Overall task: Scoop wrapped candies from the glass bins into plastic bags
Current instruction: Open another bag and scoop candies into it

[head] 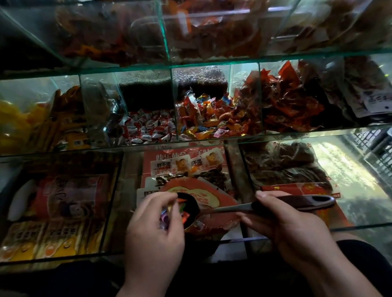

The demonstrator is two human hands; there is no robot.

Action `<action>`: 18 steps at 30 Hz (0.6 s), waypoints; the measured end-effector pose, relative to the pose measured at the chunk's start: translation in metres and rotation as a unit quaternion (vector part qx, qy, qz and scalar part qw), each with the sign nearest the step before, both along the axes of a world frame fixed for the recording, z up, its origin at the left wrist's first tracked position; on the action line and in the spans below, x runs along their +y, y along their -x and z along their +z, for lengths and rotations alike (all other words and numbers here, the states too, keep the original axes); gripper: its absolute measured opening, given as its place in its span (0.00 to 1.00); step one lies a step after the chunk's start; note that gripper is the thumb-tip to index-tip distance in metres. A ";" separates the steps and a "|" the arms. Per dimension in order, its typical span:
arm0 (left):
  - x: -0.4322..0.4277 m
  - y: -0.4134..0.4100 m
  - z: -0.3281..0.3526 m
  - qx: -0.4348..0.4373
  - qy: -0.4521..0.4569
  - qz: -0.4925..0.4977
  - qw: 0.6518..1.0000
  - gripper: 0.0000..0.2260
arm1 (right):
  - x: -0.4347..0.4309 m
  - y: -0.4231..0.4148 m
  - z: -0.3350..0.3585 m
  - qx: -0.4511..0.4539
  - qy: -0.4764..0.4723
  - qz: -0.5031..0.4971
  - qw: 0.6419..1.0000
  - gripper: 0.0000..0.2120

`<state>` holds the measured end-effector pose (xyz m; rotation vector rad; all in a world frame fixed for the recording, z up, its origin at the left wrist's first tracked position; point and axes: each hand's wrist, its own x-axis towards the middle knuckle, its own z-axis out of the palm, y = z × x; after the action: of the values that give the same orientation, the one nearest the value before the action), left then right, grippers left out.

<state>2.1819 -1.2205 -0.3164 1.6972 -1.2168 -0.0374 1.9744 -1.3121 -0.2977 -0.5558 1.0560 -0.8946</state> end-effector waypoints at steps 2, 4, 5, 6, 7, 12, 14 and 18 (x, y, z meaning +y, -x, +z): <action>-0.013 0.006 -0.007 0.019 -0.151 0.004 0.988 0.18 | 0.001 0.010 0.010 -0.004 0.020 0.002 1.000 0.05; -0.027 0.009 -0.017 -0.001 -0.280 0.012 0.960 0.28 | 0.002 0.017 0.018 -0.001 0.032 0.004 0.999 0.08; -0.033 0.011 -0.023 -0.010 -0.309 0.008 0.951 0.31 | 0.004 0.019 0.022 -0.005 0.040 0.007 0.999 0.10; -0.039 0.012 -0.027 -0.015 -0.319 0.001 0.948 0.31 | 0.005 0.020 0.025 -0.011 0.049 0.012 0.999 0.12; -0.043 0.014 -0.031 -0.016 -0.318 -0.005 0.948 0.31 | 0.007 0.020 0.029 -0.016 0.057 0.016 0.998 0.13; -0.048 0.024 -0.031 -0.069 -0.243 0.003 0.968 0.29 | 0.016 0.019 0.045 -0.007 0.102 0.029 0.994 0.15; -0.054 0.027 -0.024 -0.082 -0.193 -0.009 0.978 0.26 | 0.016 0.019 0.054 -0.010 0.110 0.019 0.994 0.15; -0.086 0.020 0.004 -0.114 -0.125 -0.022 0.985 0.24 | 0.009 0.016 0.079 -0.069 0.101 -0.021 0.992 0.07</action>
<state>2.1621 -1.3061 -0.3129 1.9318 -1.4706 -0.0238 1.9585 -1.3036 -0.2191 -0.6322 0.8597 -1.0683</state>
